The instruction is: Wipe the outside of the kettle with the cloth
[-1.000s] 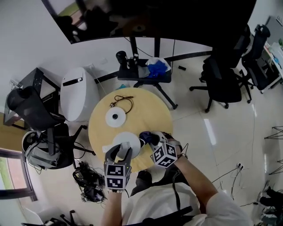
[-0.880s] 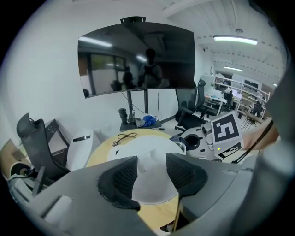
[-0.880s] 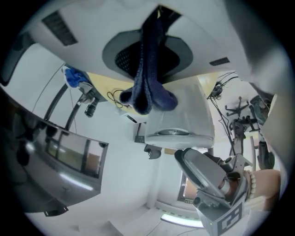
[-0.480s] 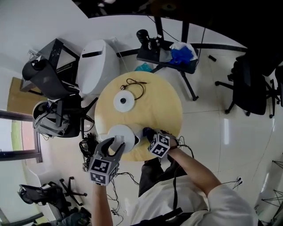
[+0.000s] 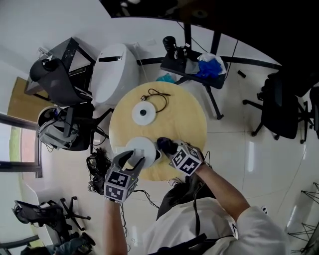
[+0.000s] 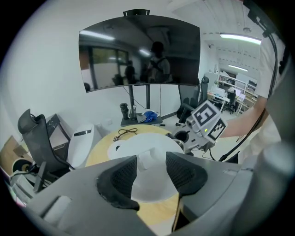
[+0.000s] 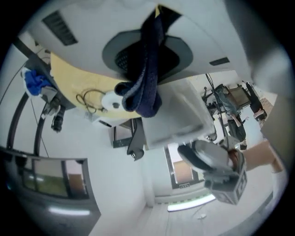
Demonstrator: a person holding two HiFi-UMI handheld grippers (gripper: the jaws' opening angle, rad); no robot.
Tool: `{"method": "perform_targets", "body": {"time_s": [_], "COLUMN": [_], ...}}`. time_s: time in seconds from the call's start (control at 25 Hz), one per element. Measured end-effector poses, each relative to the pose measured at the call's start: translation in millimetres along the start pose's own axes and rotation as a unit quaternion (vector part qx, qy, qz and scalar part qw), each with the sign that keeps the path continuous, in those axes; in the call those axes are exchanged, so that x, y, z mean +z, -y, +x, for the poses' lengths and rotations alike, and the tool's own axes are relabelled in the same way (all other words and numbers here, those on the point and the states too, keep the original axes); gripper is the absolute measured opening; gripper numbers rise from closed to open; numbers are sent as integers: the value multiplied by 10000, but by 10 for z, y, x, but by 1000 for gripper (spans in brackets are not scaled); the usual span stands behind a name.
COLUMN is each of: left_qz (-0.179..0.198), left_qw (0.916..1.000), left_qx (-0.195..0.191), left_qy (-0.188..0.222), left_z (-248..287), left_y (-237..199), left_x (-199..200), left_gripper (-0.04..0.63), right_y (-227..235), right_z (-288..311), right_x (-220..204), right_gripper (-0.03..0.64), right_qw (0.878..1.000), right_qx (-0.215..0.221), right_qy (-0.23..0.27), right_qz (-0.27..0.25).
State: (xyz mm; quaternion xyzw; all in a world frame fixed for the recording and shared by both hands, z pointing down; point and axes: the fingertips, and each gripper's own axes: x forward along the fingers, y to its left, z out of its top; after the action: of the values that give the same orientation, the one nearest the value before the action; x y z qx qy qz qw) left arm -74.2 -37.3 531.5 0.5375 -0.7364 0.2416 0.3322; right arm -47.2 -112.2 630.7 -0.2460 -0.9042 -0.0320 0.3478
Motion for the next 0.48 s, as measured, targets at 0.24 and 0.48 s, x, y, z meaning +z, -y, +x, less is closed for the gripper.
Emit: {"method": "perform_targets", "body": {"time_s": [0.24, 0.48], "left_qz": [-24, -73], "left_qw": [10000, 9999], "left_qx": [1, 3], "left_qy": [-35, -105], "left_z": [16, 10], "left_y": [18, 104], "left_x": [2, 54], "left_gripper": [199, 199], "right_y": [-2, 57], "right_z": [-350, -517], "right_x": [484, 593], "right_gripper": [66, 66], "right_qw": [9981, 9856], "right_qx": [221, 1504], "right_qy": [294, 541], "right_qz": [-487, 546]}}
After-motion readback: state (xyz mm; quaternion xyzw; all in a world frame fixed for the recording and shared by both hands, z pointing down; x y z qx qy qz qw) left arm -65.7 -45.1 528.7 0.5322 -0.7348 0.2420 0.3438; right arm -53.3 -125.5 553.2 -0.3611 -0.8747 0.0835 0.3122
